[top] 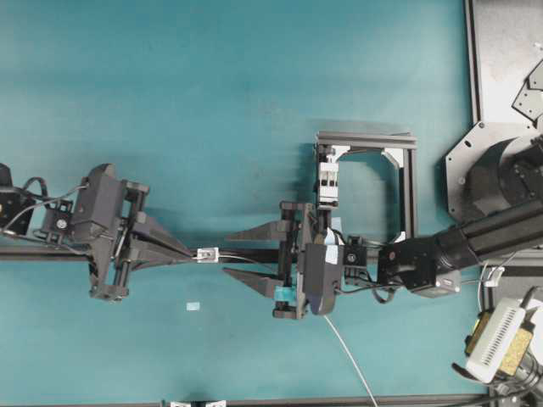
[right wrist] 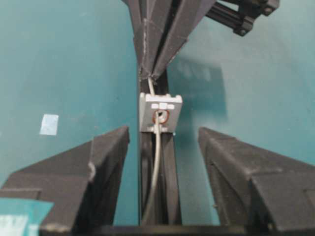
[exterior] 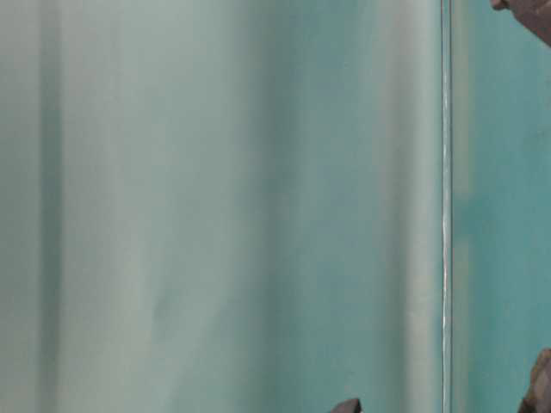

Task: Insert the wire into the hole on the right side and pull it with the left arm.
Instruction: 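Open the right gripper and pull the wire leftward with the left gripper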

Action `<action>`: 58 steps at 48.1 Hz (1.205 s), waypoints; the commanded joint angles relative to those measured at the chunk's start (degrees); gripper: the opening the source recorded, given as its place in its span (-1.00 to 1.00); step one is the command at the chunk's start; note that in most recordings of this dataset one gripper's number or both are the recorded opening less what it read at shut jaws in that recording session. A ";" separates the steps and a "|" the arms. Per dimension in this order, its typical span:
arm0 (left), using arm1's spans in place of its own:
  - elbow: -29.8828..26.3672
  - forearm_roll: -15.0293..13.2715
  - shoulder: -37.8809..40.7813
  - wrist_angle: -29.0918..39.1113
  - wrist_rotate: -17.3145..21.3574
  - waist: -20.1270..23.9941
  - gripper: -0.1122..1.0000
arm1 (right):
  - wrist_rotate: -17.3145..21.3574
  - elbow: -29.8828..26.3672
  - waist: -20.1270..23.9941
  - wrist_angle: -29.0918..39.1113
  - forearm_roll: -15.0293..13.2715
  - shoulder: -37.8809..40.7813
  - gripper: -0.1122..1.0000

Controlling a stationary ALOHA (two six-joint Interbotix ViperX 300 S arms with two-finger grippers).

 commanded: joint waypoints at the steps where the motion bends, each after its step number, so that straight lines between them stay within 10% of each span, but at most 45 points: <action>1: 0.35 0.18 -2.64 0.00 0.18 -0.26 -0.98 | 0.09 -0.18 -0.09 0.18 -0.09 -2.02 0.37; 58: 21.09 0.62 -24.87 8.88 0.53 -0.97 -0.98 | -0.09 0.26 -0.09 0.88 -0.18 -2.11 0.36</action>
